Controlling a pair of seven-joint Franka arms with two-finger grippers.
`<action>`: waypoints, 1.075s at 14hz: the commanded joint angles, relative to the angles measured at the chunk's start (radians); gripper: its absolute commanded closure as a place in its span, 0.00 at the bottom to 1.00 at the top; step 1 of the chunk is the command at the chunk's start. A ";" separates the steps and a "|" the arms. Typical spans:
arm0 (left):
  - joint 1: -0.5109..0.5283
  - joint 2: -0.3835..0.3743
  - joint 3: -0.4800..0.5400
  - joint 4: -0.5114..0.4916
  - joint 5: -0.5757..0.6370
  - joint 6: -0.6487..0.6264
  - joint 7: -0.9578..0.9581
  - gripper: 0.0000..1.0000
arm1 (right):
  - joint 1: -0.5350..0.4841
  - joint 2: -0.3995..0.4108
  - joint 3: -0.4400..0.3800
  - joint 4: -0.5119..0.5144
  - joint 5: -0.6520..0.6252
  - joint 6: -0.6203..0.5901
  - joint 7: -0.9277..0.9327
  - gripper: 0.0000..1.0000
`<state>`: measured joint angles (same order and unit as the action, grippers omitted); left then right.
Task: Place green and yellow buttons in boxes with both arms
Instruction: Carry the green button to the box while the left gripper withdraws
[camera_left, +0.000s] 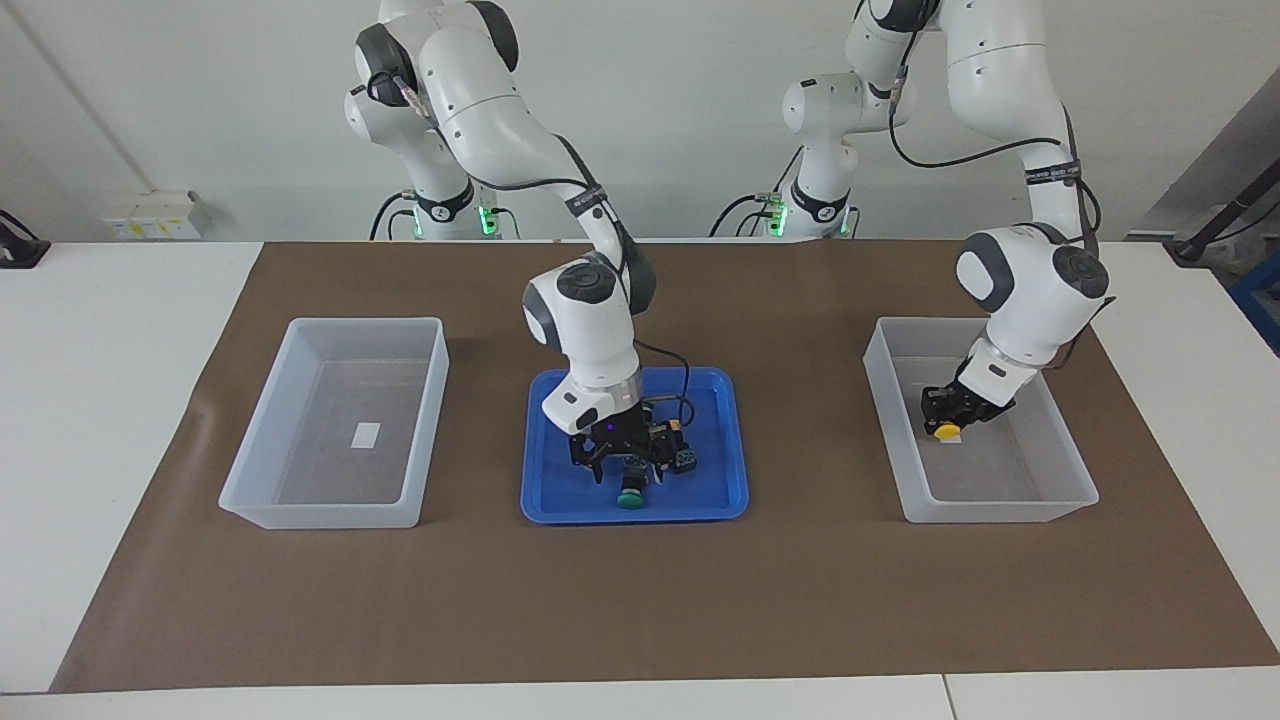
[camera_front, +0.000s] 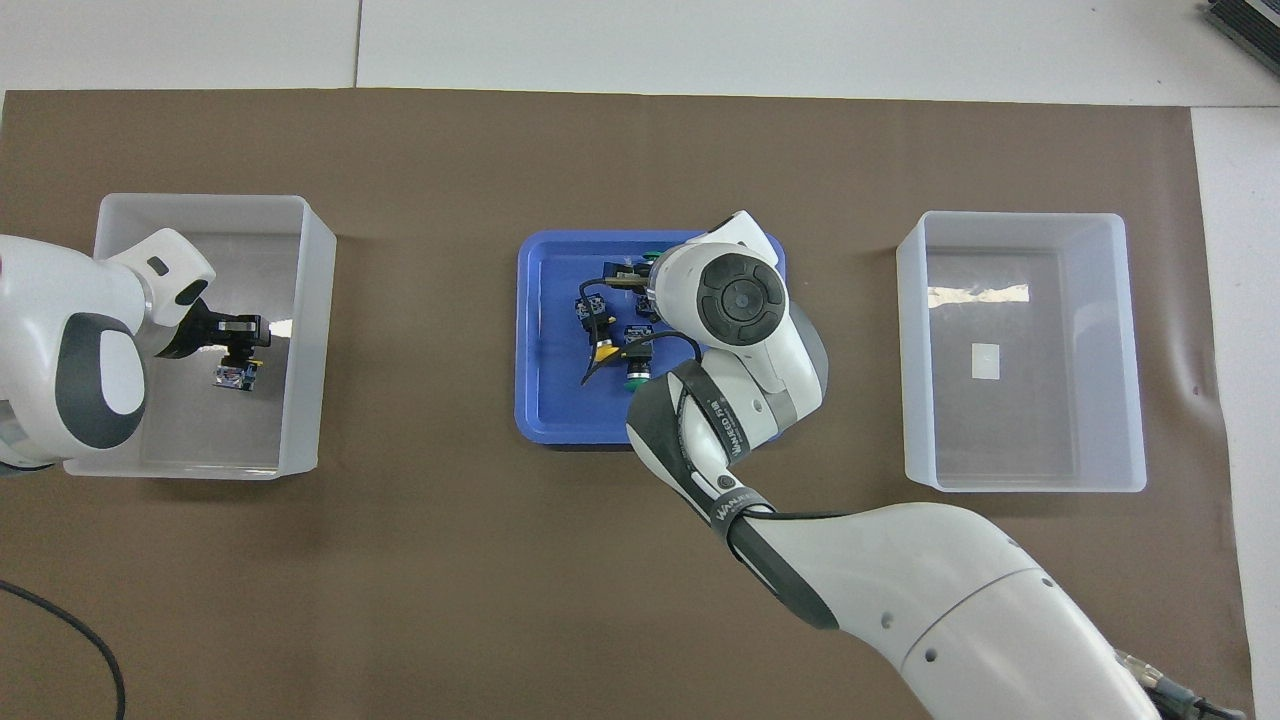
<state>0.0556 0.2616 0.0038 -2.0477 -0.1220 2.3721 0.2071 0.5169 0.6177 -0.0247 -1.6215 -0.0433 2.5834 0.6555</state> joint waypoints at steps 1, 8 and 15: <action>-0.006 -0.005 0.005 -0.009 -0.010 0.024 0.020 0.67 | -0.008 0.010 0.002 0.003 -0.021 0.021 -0.005 0.16; -0.014 0.001 0.005 0.156 -0.008 -0.172 0.020 0.32 | 0.000 0.005 0.002 0.015 -0.018 -0.029 -0.004 1.00; -0.080 0.062 0.004 0.483 -0.022 -0.473 -0.139 0.34 | -0.080 -0.272 0.000 -0.018 0.000 -0.270 0.024 1.00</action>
<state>0.0201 0.2700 -0.0033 -1.6427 -0.1269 1.9489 0.1233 0.4821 0.4664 -0.0352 -1.5935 -0.0450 2.3952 0.6714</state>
